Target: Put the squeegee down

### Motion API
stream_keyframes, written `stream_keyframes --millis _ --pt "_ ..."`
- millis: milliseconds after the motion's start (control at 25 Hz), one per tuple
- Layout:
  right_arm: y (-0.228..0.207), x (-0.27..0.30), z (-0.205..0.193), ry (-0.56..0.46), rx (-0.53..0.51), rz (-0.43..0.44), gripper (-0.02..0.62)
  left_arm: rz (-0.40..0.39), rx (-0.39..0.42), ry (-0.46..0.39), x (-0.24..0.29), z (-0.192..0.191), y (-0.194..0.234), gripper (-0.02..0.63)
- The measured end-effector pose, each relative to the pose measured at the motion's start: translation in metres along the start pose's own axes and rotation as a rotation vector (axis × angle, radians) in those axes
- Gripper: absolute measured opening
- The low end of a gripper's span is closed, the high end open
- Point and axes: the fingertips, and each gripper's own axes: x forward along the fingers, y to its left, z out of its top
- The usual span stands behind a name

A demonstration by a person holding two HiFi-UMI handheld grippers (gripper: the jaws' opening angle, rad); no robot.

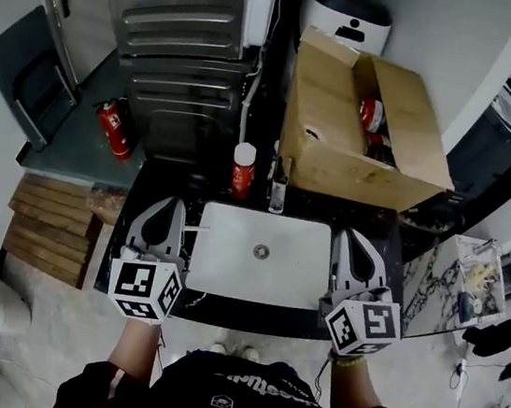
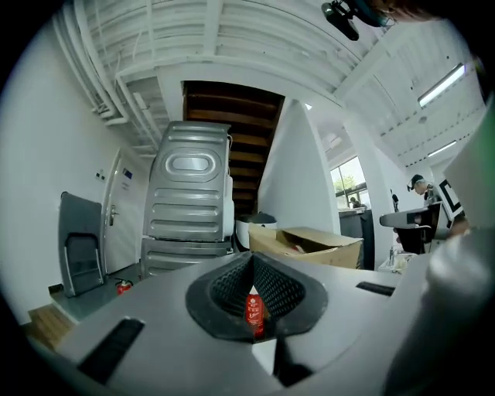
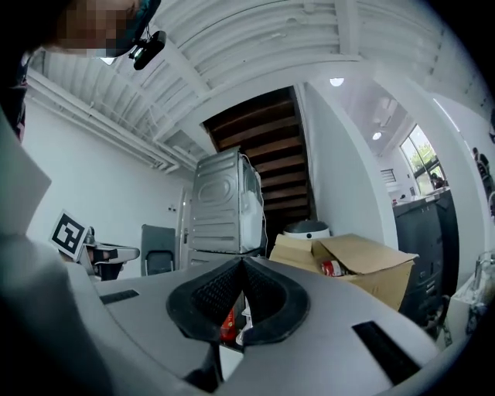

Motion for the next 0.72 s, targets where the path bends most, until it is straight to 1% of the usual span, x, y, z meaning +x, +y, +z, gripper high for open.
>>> stream_keyframes --millis 120,240,400,720 --pt "-0.010 -0.015 0.003 -0.006 0.000 -0.020 0.038 -0.002 -0.025 -0.028 -0.002 0.014 -0.009 0.012" --pt "-0.021 -0.025 0.008 -0.019 -0.009 -0.040 0.037 -0.020 -0.003 -0.049 0.002 0.023 -0.023 0.012" --pt "-0.031 -0.034 0.008 -0.023 0.000 -0.055 0.038 -0.035 0.004 -0.042 0.007 0.022 -0.034 0.012" --pt "-0.035 -0.037 0.009 -0.029 0.001 -0.047 0.037 -0.045 0.009 -0.048 0.009 0.025 -0.047 0.012"
